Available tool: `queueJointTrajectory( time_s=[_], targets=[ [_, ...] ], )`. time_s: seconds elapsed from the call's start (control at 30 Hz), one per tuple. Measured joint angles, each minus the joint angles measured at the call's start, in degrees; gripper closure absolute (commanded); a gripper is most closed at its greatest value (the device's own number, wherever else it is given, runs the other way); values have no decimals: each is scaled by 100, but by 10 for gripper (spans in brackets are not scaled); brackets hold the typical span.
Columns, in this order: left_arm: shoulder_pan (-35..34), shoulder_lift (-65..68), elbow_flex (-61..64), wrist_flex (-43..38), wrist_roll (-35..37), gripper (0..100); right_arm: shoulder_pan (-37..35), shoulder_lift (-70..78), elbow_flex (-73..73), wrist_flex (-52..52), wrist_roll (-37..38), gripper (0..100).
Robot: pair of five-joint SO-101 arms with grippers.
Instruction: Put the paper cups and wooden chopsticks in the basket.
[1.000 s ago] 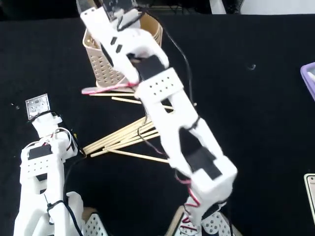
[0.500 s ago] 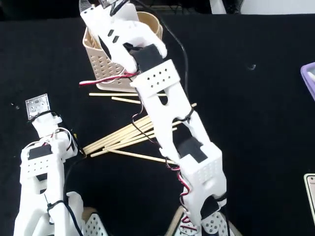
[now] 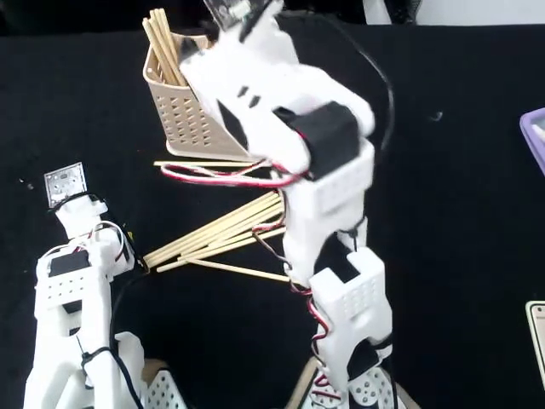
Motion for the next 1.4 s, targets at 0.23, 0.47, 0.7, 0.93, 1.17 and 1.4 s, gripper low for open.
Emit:
queueJointTrajectory(
  time_s=[0.23,0.47,0.7,0.93,1.17,1.4],
  targets=[
    [0,0,0,0,0,830,-167,-299,431,123,-18,907],
    [0,0,0,0,0,830,-888,-2048,3710,123,-18,907],
    [0,0,0,0,0,830,-914,-3481,8132,-1073,378,838],
    [0,0,0,0,0,830,-932,-4141,11974,-3305,844,767],
    [0,0,0,0,0,830,-932,-3596,13380,-5231,1530,771],
    [0,0,0,0,0,830,-870,-2409,13073,-5521,2075,822]
  ],
)
